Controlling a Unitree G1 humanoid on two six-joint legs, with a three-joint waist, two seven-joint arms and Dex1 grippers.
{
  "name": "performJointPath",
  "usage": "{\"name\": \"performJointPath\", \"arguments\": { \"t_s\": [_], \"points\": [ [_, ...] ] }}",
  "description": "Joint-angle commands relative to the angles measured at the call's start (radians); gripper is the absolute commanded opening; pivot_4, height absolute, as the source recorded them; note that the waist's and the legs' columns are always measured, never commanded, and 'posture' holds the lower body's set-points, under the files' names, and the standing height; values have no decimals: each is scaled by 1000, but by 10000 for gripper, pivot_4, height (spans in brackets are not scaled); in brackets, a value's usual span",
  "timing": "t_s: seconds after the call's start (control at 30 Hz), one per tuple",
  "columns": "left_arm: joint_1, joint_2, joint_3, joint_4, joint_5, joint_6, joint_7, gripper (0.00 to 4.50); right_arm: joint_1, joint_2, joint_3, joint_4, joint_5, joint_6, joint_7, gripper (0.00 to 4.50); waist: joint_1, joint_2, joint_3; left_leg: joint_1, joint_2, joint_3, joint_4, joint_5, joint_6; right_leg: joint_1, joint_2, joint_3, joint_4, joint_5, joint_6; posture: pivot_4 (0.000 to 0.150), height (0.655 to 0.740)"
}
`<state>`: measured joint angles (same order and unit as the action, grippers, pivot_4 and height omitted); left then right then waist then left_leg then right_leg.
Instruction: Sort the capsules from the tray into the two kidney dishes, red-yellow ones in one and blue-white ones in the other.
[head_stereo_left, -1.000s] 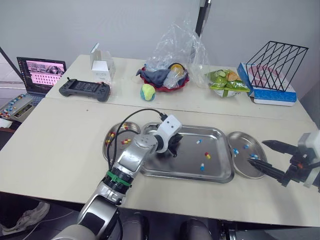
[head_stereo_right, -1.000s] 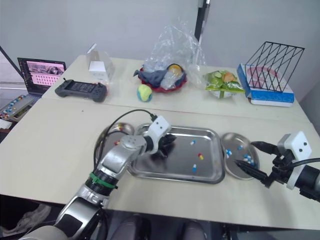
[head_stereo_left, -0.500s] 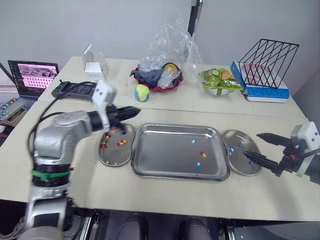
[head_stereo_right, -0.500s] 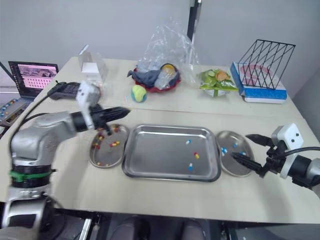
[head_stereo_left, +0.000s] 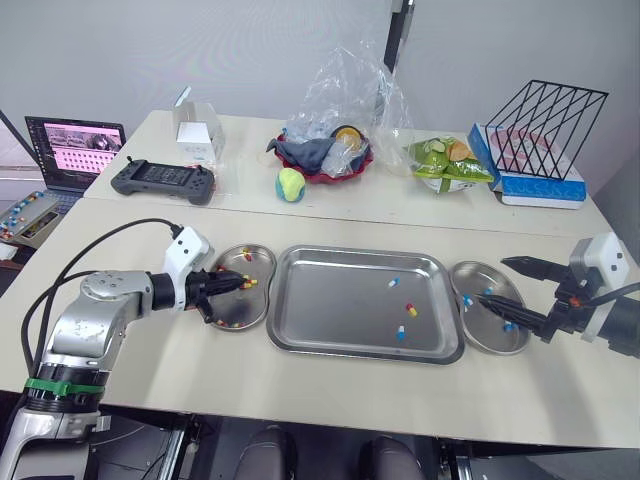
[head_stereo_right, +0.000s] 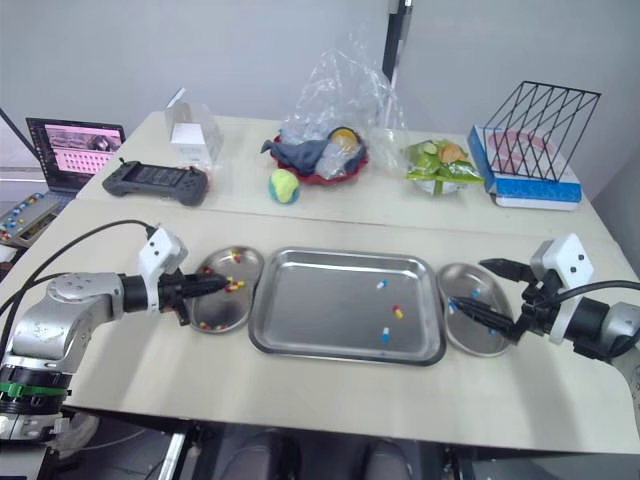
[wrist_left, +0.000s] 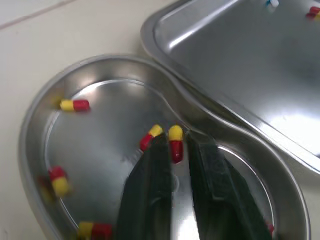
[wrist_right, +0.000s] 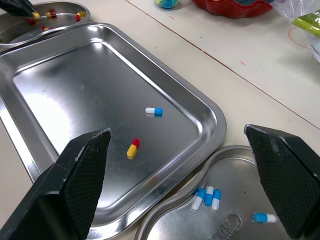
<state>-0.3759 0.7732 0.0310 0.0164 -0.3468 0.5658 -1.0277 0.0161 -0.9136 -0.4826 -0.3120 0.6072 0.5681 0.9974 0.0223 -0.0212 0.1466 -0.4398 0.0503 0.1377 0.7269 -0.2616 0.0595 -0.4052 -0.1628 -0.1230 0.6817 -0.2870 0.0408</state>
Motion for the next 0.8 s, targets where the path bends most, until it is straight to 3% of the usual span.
{"name": "performJointPath", "arguments": {
  "t_s": [0.03,0.27,0.3,0.5,0.8],
  "points": [
    [-17,26,26,-7,-14,-23,-25,19386,-12,-20,-24,-19,10,-5,-2,45000,0,0,0,0,0,0,0,0,0,0,0,0,0,0,0,1500,6880],
    [-51,71,151,103,-59,-53,-43,43356,-21,-16,-39,16,11,-14,-2,45000,-6,0,0,0,0,0,0,0,0,0,0,0,0,0,0,1500,6880],
    [-53,76,173,126,-65,-63,-40,44702,-26,-12,-43,25,13,-15,-5,45000,-9,0,0,0,0,0,0,0,0,0,0,0,0,0,0,1500,6880],
    [-35,88,300,240,-101,-145,-60,44702,-27,-4,-63,96,10,-36,0,45000,-9,0,0,0,0,0,0,0,0,0,0,0,0,0,0,1500,6880],
    [17,142,336,374,-69,-263,-101,44702,9,2,-79,186,-17,-95,13,45000,-9,0,0,0,0,1,-1,0,0,-1,0,0,0,0,0,1500,6880]
  ]
}}
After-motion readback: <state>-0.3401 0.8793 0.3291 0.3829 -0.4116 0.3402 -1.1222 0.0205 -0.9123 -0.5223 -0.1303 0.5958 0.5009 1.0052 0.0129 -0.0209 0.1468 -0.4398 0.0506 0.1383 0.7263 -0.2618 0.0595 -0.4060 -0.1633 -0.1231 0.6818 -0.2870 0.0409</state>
